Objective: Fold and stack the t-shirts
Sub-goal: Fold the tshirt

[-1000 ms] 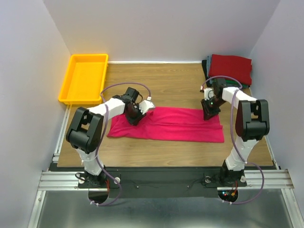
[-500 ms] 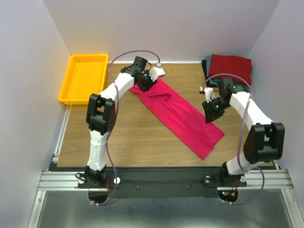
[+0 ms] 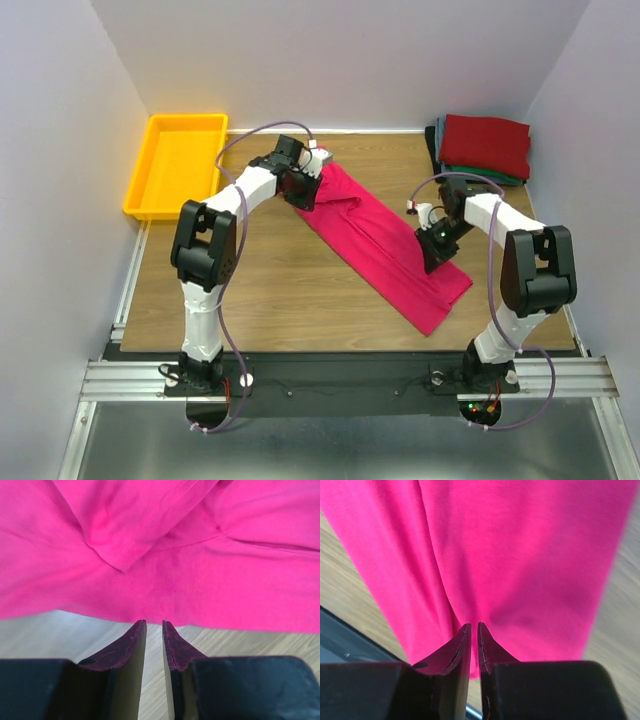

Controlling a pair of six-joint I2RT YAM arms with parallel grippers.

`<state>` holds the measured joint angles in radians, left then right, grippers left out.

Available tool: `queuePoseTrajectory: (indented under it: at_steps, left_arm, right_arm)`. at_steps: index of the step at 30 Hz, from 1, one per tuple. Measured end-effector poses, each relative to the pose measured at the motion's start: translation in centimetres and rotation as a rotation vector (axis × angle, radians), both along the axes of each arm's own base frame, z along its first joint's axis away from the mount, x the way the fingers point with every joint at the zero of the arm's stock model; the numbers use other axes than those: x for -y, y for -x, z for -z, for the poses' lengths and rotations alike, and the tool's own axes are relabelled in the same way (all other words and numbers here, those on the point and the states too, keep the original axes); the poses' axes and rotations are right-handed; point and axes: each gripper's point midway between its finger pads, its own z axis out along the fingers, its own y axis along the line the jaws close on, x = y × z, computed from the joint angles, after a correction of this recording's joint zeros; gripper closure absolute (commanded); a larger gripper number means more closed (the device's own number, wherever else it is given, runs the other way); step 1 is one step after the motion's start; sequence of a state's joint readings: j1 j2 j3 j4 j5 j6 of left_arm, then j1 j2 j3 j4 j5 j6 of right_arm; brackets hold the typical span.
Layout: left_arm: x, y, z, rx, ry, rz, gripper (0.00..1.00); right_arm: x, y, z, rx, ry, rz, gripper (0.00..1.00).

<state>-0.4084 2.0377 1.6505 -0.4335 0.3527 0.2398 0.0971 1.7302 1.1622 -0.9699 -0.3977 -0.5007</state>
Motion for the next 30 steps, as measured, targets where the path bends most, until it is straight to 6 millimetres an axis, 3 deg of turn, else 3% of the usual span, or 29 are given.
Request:
queuePoseTrajectory:
  at_steps: [5, 8, 12, 15, 18, 20, 22, 25, 27, 30]
  left_arm:
    - [-0.5, 0.2, 4.7, -0.125, -0.026, -0.109, 0.71]
    - [-0.7, -0.6, 5.7, -0.153, -0.033, -0.131, 0.72]
    - [-1.1, -4.6, 5.3, -0.095, -0.021, -0.160, 0.73]
    - [-1.9, -8.7, 5.4, -0.059, -0.025, -0.178, 0.73]
    - [-2.7, -13.8, 5.0, 0.044, -0.022, -0.187, 0.68]
    - [-3.8, -15.6, 4.8, 0.094, -0.033, -0.180, 0.63]
    - [-4.6, -16.0, 4.8, 0.116, -0.053, -0.163, 0.61]
    - [-5.7, -15.4, 4.5, 0.132, -0.072, -0.154, 0.60]
    - [-5.7, -13.8, 3.5, 0.115, -0.069, -0.143, 0.61]
    - [-4.5, -12.0, 1.0, 0.120, -0.040, -0.133, 0.62]
  right_arm:
    - [-1.3, 1.7, 1.3, -0.032, 0.012, -0.049, 0.86]
    - [-2.7, 3.3, 2.0, -0.077, 0.012, -0.083, 0.86]
    - [-6.6, 5.5, 2.5, -0.161, -0.031, -0.129, 0.83]
    - [-9.8, 6.3, 2.0, -0.215, -0.092, -0.143, 0.72]
    - [-13.6, 4.8, 0.3, -0.224, -0.198, -0.138, 0.61]
    - [-15.1, 3.0, -1.3, -0.179, -0.253, -0.128, 0.59]
    - [-16.4, 0.4, -3.9, -0.091, -0.315, -0.127, 0.59]
    - [-16.7, -1.2, -6.2, 0.010, -0.344, -0.133, 0.66]
    - [-16.1, -1.2, -6.4, 0.041, -0.332, -0.142, 0.73]
    - [-15.0, -0.7, -4.7, 0.035, -0.270, -0.139, 0.80]
